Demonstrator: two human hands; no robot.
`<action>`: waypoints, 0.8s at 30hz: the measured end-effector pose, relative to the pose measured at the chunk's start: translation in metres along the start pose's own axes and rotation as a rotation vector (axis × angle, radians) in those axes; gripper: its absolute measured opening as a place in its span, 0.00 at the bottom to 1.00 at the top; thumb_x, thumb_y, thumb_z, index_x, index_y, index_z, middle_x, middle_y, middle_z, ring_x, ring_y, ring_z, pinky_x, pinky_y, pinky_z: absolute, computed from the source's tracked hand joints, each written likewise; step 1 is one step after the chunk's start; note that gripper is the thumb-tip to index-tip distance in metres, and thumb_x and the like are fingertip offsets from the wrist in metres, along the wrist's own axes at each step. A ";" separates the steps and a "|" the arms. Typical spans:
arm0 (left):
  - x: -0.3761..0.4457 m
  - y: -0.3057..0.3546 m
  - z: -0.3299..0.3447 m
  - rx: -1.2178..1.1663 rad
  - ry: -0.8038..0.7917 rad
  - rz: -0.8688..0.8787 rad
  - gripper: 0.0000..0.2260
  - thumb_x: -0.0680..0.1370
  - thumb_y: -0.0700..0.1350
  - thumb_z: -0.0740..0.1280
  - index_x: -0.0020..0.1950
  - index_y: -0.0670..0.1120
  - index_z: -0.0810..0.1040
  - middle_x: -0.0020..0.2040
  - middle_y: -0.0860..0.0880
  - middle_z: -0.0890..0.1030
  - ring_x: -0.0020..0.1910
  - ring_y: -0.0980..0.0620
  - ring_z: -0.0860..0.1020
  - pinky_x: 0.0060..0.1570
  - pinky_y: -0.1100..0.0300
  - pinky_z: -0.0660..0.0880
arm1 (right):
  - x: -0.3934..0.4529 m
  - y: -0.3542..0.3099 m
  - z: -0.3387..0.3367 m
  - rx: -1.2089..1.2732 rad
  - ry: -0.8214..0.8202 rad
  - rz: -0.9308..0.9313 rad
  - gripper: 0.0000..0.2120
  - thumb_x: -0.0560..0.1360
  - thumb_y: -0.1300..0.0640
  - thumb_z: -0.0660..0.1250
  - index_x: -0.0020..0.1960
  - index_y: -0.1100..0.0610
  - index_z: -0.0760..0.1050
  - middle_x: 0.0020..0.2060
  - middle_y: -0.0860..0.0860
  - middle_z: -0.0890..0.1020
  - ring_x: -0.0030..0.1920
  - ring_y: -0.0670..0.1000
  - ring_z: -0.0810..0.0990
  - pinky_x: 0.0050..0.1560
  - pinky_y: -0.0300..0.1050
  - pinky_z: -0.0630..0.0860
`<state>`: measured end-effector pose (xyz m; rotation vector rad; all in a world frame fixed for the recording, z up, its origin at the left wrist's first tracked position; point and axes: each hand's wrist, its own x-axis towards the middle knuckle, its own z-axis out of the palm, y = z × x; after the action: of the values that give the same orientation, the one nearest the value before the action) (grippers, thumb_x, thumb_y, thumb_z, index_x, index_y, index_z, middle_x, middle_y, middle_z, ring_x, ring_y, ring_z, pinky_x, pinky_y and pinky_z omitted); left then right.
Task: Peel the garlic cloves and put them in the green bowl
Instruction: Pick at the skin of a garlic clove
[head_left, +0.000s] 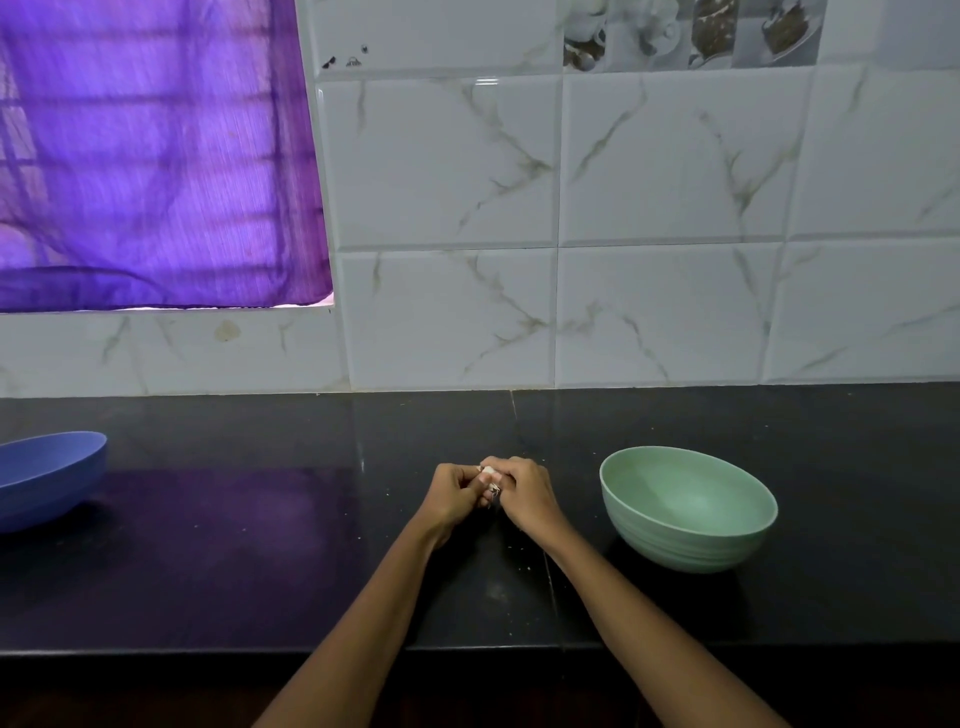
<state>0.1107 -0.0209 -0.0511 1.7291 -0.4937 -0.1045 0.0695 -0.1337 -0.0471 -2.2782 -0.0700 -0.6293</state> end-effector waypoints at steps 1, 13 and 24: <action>0.000 0.001 0.000 -0.013 0.005 -0.005 0.11 0.80 0.38 0.60 0.44 0.35 0.80 0.30 0.48 0.75 0.26 0.61 0.72 0.31 0.70 0.71 | 0.000 0.000 -0.001 0.003 -0.009 -0.002 0.12 0.76 0.65 0.58 0.49 0.59 0.80 0.42 0.59 0.78 0.42 0.51 0.73 0.39 0.41 0.65; -0.003 0.016 -0.004 -0.381 -0.030 -0.200 0.17 0.82 0.46 0.55 0.39 0.40 0.76 0.32 0.47 0.74 0.28 0.56 0.72 0.31 0.66 0.73 | 0.004 0.001 -0.006 0.146 0.124 -0.164 0.10 0.69 0.72 0.66 0.47 0.64 0.82 0.44 0.58 0.83 0.44 0.53 0.81 0.46 0.40 0.77; 0.003 0.002 -0.007 -0.177 0.121 0.168 0.08 0.75 0.32 0.66 0.52 0.33 0.80 0.40 0.45 0.83 0.39 0.54 0.82 0.41 0.66 0.79 | 0.007 0.005 -0.008 0.381 0.162 0.036 0.04 0.70 0.65 0.71 0.45 0.61 0.81 0.38 0.58 0.84 0.34 0.47 0.81 0.38 0.34 0.79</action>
<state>0.1153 -0.0161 -0.0471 1.5052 -0.5220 0.0739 0.0734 -0.1435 -0.0420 -1.8529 -0.0643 -0.7128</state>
